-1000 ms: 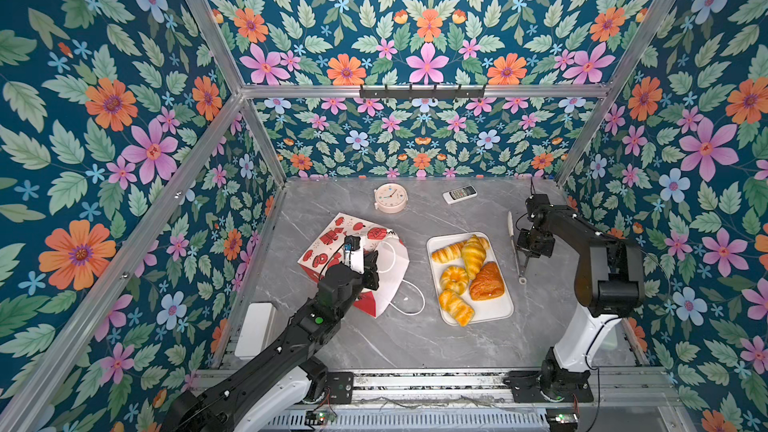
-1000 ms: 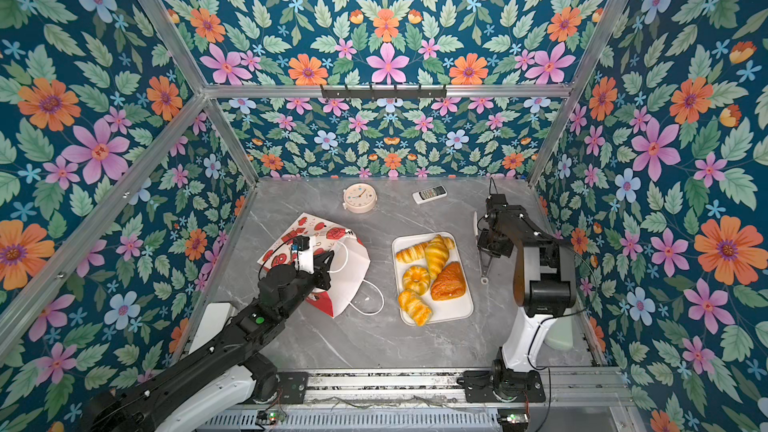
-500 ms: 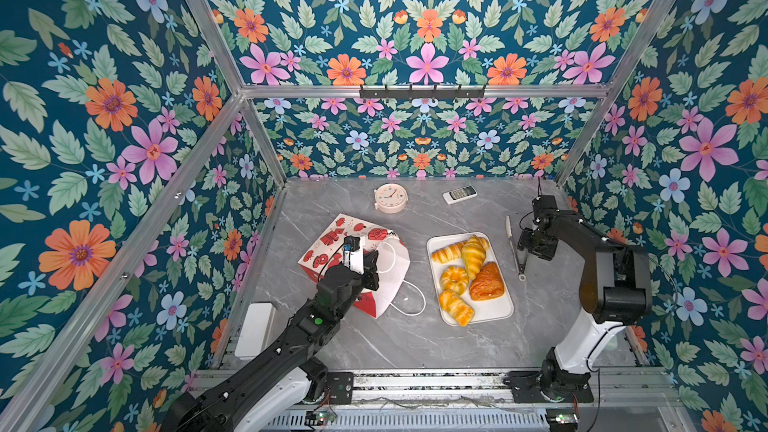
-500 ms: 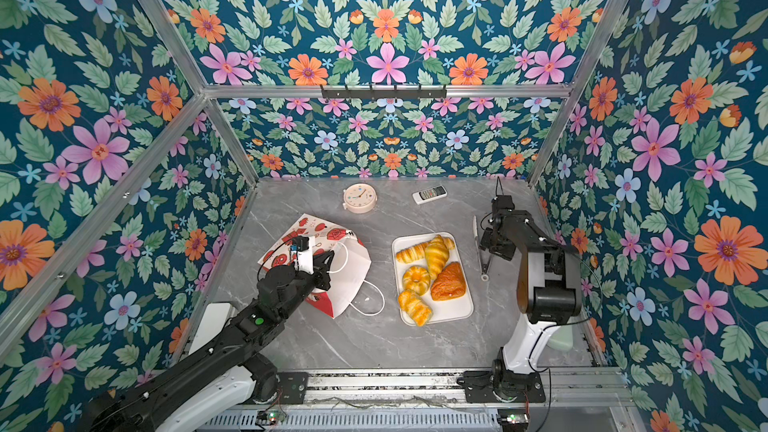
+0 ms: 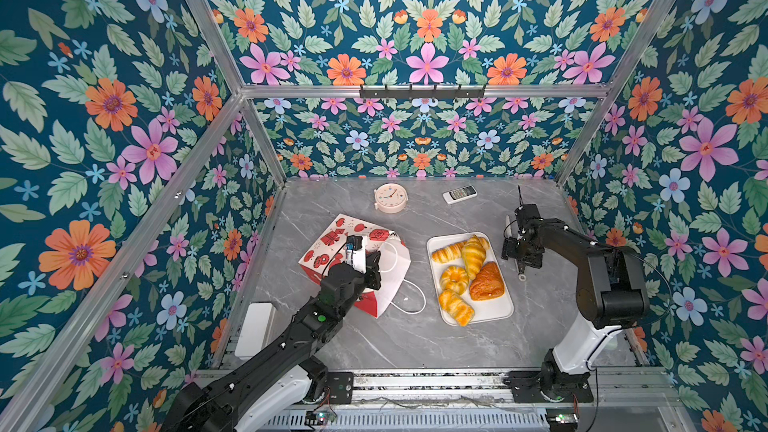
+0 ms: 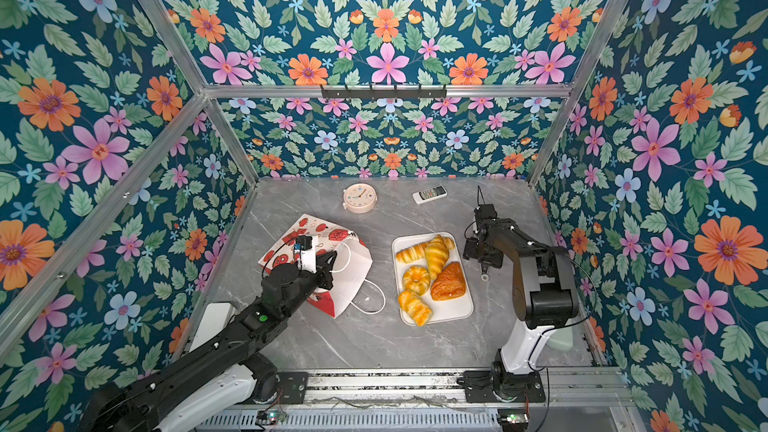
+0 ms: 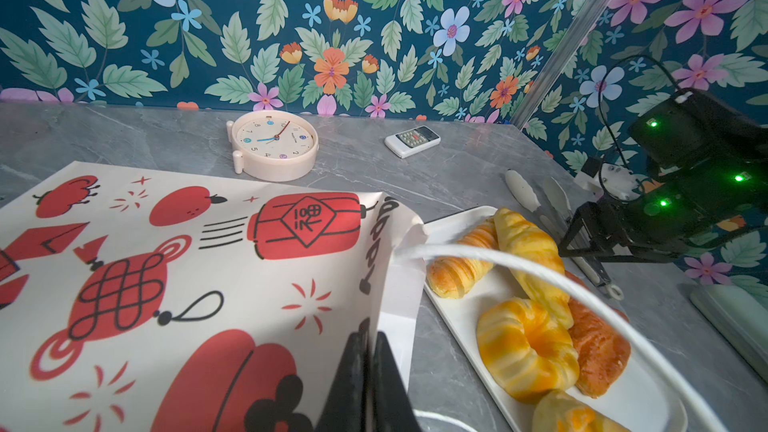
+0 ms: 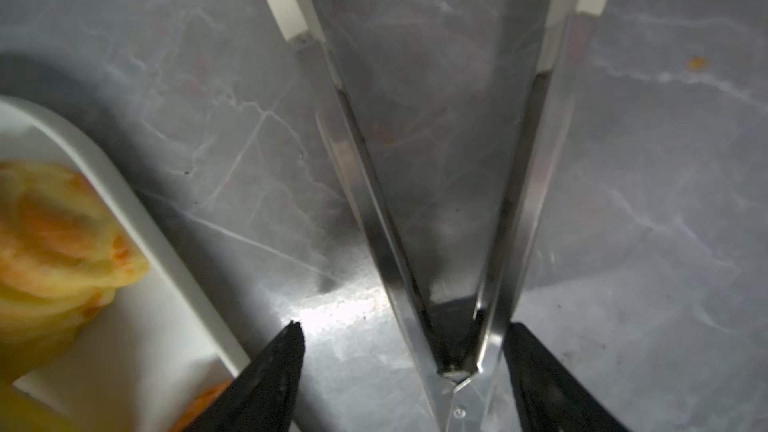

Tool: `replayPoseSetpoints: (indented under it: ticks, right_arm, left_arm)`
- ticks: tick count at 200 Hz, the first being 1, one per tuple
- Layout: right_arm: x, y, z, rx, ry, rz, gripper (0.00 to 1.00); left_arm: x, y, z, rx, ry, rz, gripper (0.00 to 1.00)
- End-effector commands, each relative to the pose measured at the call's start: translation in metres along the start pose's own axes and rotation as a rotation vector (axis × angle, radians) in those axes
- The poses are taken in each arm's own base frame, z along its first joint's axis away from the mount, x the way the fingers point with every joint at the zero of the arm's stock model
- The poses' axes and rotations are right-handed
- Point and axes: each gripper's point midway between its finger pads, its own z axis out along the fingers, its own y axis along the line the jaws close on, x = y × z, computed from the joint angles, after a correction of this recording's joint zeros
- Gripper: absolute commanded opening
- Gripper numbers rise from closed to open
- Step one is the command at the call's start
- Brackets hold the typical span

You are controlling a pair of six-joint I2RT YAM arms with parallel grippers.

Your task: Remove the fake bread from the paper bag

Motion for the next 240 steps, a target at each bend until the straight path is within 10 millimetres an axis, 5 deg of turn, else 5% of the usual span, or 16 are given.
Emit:
replayPoseSetpoints:
  ticks: [1, 140, 172, 208, 240]
  right_arm:
    - [-0.005, -0.002, -0.004, 0.013, -0.038, 0.01, 0.77]
    - [-0.035, -0.017, 0.024, 0.035, -0.015, 0.038, 0.74]
    - [-0.03, -0.018, 0.03, 0.027, 0.014, 0.028, 0.58]
    - [-0.021, -0.017, 0.028, 0.01, 0.013, 0.025, 0.23]
    - [-0.015, -0.005, -0.001, -0.019, -0.02, -0.019, 0.18]
  left_arm:
    - [-0.006, -0.002, 0.0, 0.009, -0.024, -0.006, 0.08]
    - [-0.011, -0.005, 0.003, 0.012, -0.013, 0.002, 0.09]
    - [-0.011, -0.005, 0.003, 0.011, -0.013, 0.002, 0.09]
    - [-0.011, -0.005, 0.005, 0.011, -0.008, 0.003, 0.09]
    - [-0.013, -0.008, 0.007, 0.018, -0.007, 0.007, 0.09]
